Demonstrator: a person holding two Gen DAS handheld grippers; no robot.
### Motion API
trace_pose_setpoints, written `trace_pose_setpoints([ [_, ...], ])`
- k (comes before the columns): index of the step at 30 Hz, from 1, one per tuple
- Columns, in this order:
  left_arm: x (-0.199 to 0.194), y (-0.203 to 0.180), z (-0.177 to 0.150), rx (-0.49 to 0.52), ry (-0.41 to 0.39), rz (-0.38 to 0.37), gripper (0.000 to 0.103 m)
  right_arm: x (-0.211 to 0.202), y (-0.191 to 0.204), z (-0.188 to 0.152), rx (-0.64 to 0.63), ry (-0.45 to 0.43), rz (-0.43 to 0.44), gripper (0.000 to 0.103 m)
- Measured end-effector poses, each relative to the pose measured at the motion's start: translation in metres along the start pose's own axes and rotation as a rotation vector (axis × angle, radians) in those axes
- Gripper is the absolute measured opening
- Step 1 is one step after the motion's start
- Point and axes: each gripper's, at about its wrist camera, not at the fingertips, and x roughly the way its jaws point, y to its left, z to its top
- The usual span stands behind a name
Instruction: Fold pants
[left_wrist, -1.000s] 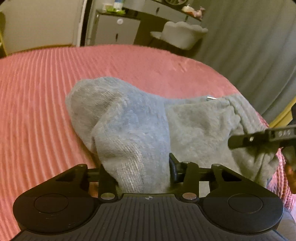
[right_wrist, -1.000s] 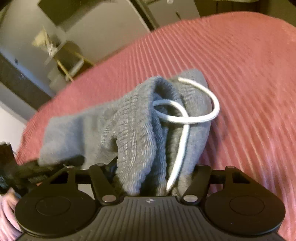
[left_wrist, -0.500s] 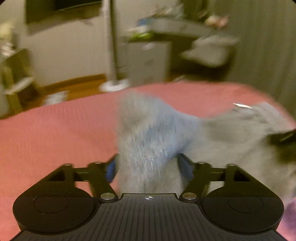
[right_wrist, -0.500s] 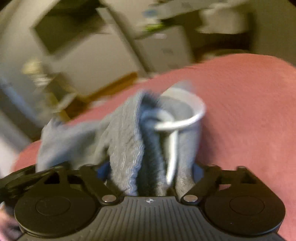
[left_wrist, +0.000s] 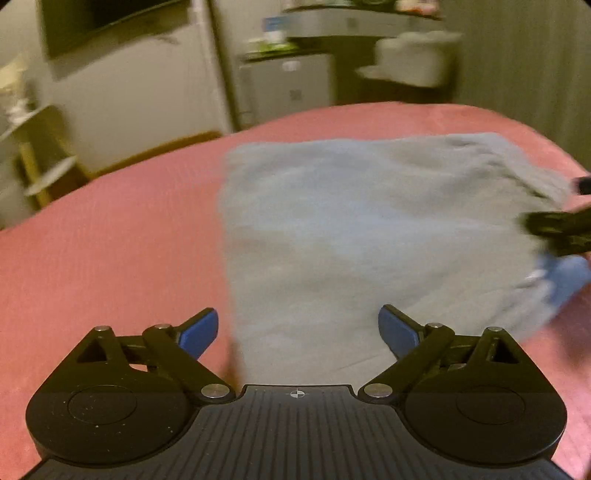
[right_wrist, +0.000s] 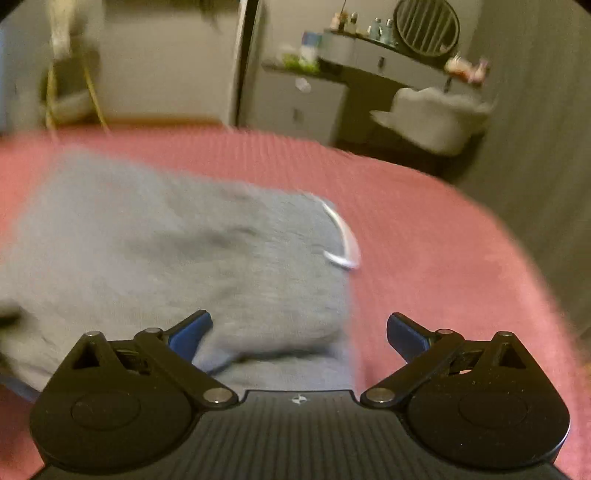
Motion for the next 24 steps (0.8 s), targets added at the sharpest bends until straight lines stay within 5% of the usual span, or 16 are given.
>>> trace_pose_setpoints([
  [3, -0.017, 0.029, -0.010, -0.113, 0.024, 0.115, 0.094, -0.024, -0.008, -0.005, 0.095, -0.055, -0.020, 0.100],
  [5, -0.035, 0.034, -0.019, -0.196, 0.001, -0.025, 0.094, -0.042, -0.008, -0.010, 0.207, -0.082, 0.009, 0.100],
  [8, -0.054, 0.021, -0.039, -0.250, -0.066, -0.340, 0.096, -0.064, -0.011, -0.031, 0.395, -0.156, 0.201, 0.100],
  [10, -0.050, -0.001, -0.044, -0.201, -0.098, -0.425, 0.096, -0.072, -0.014, -0.050, 0.473, -0.191, 0.309, 0.100],
  [14, -0.039, -0.027, -0.053, -0.115, -0.133, -0.421, 0.095, -0.069, -0.020, -0.075, 0.559, -0.172, 0.375, 0.100],
  [21, -0.042, -0.013, -0.049, -0.246, -0.161, -0.533, 0.095, -0.059, -0.039, -0.075, 0.632, -0.174, 0.415, 0.100],
  [24, -0.049, -0.011, -0.054, -0.200, -0.168, -0.432, 0.096, -0.055, -0.036, -0.071, 0.633, -0.168, 0.420, 0.100],
])
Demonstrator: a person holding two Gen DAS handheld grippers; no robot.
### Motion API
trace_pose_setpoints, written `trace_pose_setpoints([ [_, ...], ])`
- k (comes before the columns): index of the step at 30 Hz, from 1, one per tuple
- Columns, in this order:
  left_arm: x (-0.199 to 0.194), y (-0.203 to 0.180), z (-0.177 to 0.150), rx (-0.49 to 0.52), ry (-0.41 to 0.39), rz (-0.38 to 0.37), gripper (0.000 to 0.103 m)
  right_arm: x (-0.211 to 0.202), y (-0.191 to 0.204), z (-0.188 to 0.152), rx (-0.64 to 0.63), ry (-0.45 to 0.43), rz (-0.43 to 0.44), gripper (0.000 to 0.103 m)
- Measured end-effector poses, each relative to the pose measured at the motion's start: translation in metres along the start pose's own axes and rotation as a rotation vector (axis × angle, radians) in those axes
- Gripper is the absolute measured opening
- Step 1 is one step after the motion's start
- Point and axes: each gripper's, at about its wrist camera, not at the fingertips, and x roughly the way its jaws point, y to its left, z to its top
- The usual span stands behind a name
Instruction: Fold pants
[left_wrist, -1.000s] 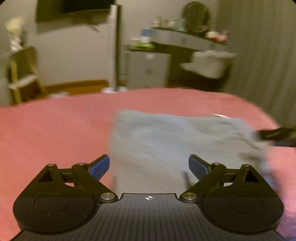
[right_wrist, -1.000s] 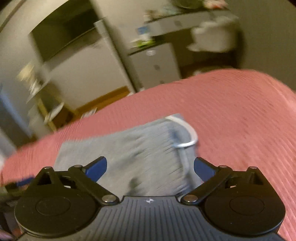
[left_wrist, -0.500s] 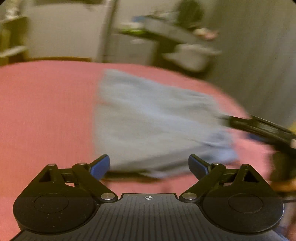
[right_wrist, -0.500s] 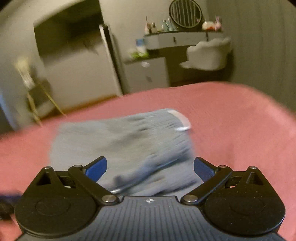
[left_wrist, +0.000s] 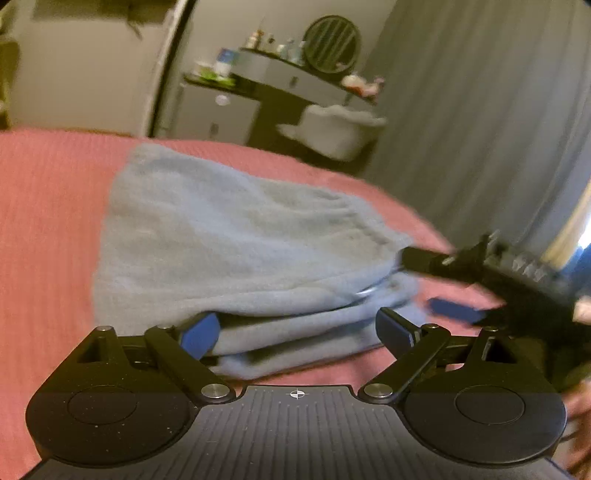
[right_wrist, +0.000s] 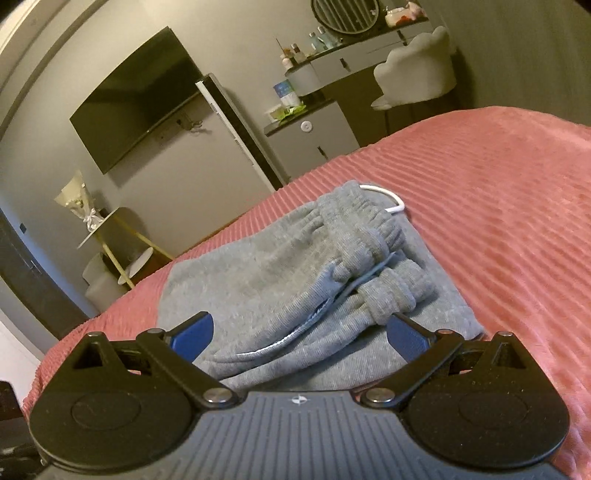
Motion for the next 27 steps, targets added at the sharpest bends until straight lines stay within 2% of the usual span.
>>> trace_pose_setpoints([
  [2, 0.020, 0.001, -0.008, 0.104, 0.092, 0.172, 0.095, -0.003, -0.001, -0.002, 0.012, 0.005, -0.014, 0.100],
  [3, 0.030, 0.004, -0.014, 0.148, 0.155, 0.267, 0.086, -0.002, -0.002, -0.001, 0.018, 0.007, -0.024, 0.100],
  [4, 0.036, 0.005, -0.018, 0.182, 0.206, 0.332, 0.084, -0.001, -0.004, 0.000, 0.025, 0.009, -0.032, 0.100],
  [5, 0.036, 0.005, -0.020, 0.191, 0.221, 0.331, 0.082, -0.001, -0.006, 0.000, 0.033, 0.010, -0.035, 0.100],
  [8, 0.016, -0.008, -0.014, 0.185, 0.134, 0.259, 0.093, -0.004, -0.010, 0.000, 0.054, -0.005, -0.033, 0.100],
  [10, 0.015, -0.017, -0.011, 0.208, 0.081, 0.298, 0.096, -0.003, -0.012, -0.001, 0.070, -0.001, -0.029, 0.100],
  [12, 0.028, -0.015, -0.012, 0.223, 0.116, 0.336, 0.096, 0.000, -0.012, -0.002, 0.080, 0.017, -0.020, 0.100],
  [14, 0.041, -0.006, -0.016, 0.218, 0.160, 0.406, 0.094, 0.000, -0.011, -0.004, 0.074, 0.026, -0.015, 0.100],
  [16, 0.046, 0.005, -0.020, 0.157, 0.217, 0.410, 0.092, -0.002, -0.008, -0.005, 0.052, 0.020, -0.021, 0.100],
  [18, 0.040, 0.001, -0.021, 0.164, 0.218, 0.433, 0.091, -0.004, -0.007, -0.005, 0.047, 0.022, -0.025, 0.100],
  [20, 0.034, 0.002, -0.022, 0.129, 0.242, 0.453, 0.091, -0.006, -0.007, -0.006, 0.063, 0.031, -0.023, 0.100],
  [21, 0.030, 0.007, -0.022, 0.089, 0.263, 0.495, 0.095, -0.008, -0.008, -0.006, 0.072, 0.037, -0.020, 0.100],
  [23, 0.019, 0.023, -0.025, 0.008, 0.290, 0.583, 0.096, -0.014, -0.009, -0.008, 0.083, 0.047, -0.018, 0.100],
  [25, 0.002, 0.033, -0.027, -0.043, 0.265, 0.565, 0.096, -0.019, -0.009, -0.011, 0.083, 0.066, -0.020, 0.100],
  [27, -0.013, 0.031, -0.028, -0.078, 0.262, 0.579, 0.096, -0.023, -0.008, -0.017, 0.070, 0.096, -0.035, 0.100],
])
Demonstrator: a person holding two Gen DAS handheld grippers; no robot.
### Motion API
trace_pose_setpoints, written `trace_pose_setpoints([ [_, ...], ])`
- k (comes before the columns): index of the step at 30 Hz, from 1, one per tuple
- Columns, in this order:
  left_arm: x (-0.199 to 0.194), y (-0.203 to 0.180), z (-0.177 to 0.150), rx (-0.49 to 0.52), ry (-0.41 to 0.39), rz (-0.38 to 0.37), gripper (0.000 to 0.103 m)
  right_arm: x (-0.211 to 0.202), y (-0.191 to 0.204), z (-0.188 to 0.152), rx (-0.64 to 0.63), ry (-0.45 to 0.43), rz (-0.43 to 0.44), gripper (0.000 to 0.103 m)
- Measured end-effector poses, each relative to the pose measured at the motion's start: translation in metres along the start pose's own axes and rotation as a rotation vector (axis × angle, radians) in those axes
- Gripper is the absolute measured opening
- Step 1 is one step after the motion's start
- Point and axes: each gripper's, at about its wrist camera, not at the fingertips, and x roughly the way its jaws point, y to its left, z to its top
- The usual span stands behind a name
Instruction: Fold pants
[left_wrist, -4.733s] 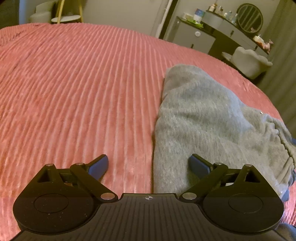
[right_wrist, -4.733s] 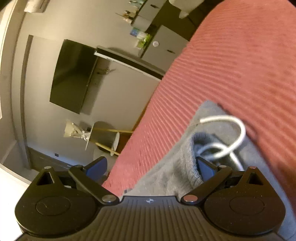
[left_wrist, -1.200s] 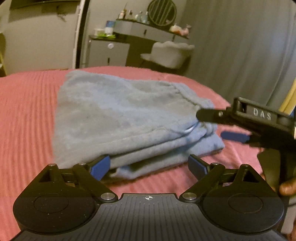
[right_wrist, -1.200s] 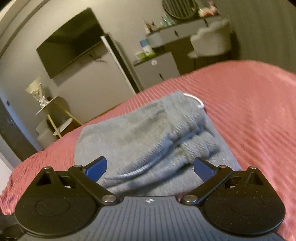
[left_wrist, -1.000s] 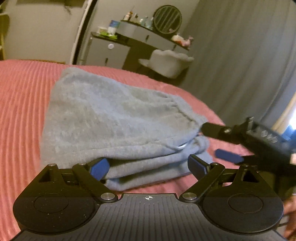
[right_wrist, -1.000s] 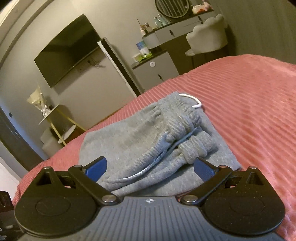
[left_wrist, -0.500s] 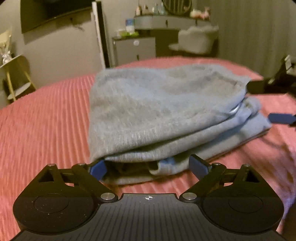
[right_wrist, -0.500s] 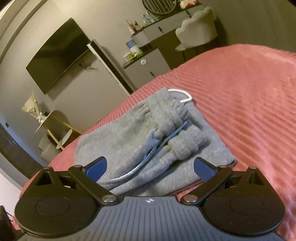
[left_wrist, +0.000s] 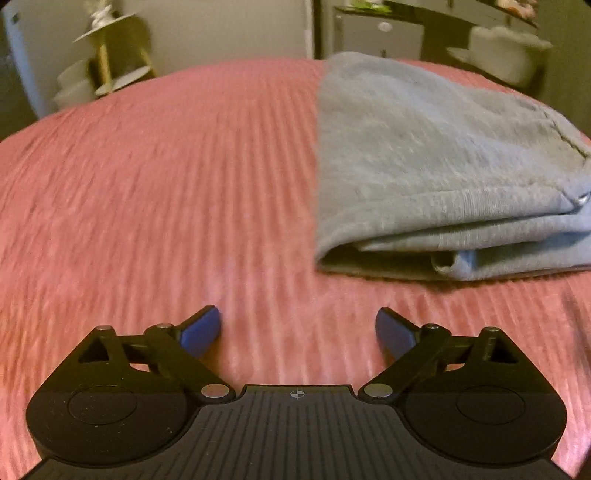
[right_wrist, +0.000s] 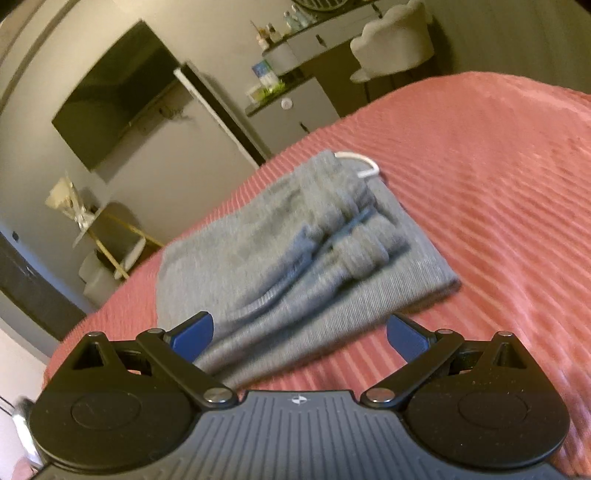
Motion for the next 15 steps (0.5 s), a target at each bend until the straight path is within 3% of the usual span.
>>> trace_pose_setpoints([
  [4, -0.019, -0.007, -0.028, -0.004, 0.050, -0.032, 0.097, 0.007, 0.010, -0.018, -0.080, 0.133, -0.119, 0.100],
  [7, -0.036, -0.023, -0.062, 0.069, 0.071, -0.028, 0.098, 0.012, 0.019, -0.029, -0.142, 0.230, -0.222, 0.100],
  [11, -0.057, -0.049, -0.088, 0.185, 0.038, 0.035, 0.098, -0.006, 0.015, -0.044, -0.131, 0.220, -0.226, 0.100],
  [15, -0.073, -0.066, -0.096, 0.230, -0.002, -0.012, 0.099, -0.034, 0.006, -0.051, -0.124, 0.147, -0.262, 0.100],
])
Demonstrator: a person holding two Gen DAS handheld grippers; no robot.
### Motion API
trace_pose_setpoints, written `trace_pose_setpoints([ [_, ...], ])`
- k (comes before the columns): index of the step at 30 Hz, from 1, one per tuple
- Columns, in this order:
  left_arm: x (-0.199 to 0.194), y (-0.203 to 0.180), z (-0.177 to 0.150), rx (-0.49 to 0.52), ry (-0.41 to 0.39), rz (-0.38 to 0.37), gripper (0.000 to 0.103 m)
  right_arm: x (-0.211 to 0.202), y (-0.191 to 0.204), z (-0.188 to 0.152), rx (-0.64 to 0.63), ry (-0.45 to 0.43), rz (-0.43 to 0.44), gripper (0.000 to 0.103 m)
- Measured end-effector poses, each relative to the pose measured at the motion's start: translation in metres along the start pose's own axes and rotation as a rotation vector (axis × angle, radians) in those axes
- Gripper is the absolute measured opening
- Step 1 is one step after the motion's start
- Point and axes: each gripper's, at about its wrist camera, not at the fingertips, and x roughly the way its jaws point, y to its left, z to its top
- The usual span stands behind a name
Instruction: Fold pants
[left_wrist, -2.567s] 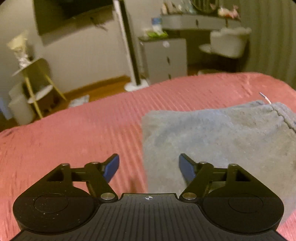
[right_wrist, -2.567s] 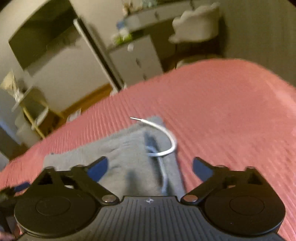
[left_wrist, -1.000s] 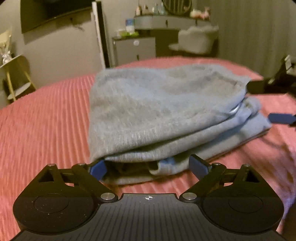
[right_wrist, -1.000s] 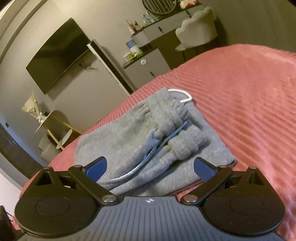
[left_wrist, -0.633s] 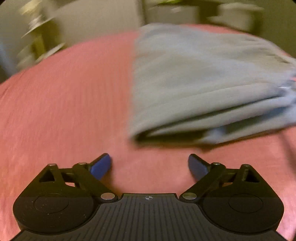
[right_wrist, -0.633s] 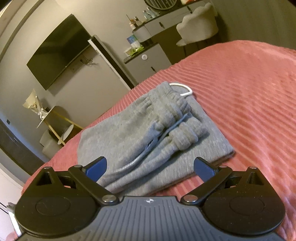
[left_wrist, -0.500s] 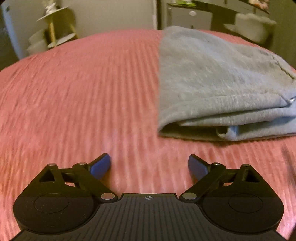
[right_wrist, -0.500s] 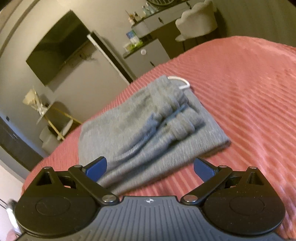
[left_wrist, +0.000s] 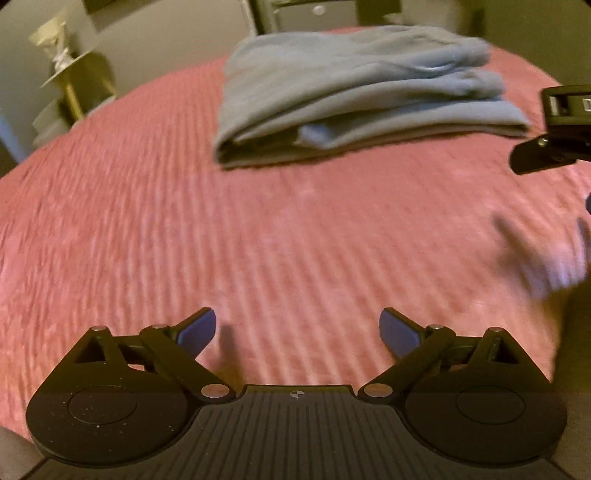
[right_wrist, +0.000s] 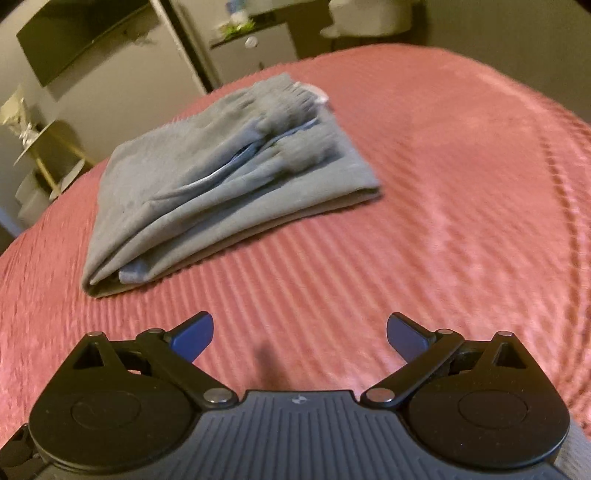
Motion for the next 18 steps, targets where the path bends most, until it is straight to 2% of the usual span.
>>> trace_pose_setpoints([
  [2, -0.003, -0.008, 0.000, 0.018, 0.000, -0.016, 0.099, -0.007, -0.005, -0.001, 0.013, -0.015, 0.000, 0.100],
  [6, -0.011, -0.007, 0.005, 0.003, -0.023, 0.010, 0.099, -0.007, 0.000, -0.001, -0.029, 0.017, -0.009, 0.100],
  [10, -0.012, 0.004, 0.014, -0.035, -0.027, 0.014, 0.100, -0.006, 0.012, -0.004, -0.108, -0.013, -0.040, 0.100],
  [15, -0.010, 0.007, 0.025, -0.025, -0.038, 0.030, 0.100, -0.007, 0.023, -0.007, -0.179, -0.048, -0.059, 0.100],
  [18, -0.012, 0.008, 0.029, -0.036, -0.051, -0.005, 0.100, -0.011, 0.027, -0.009, -0.204, -0.074, -0.065, 0.100],
])
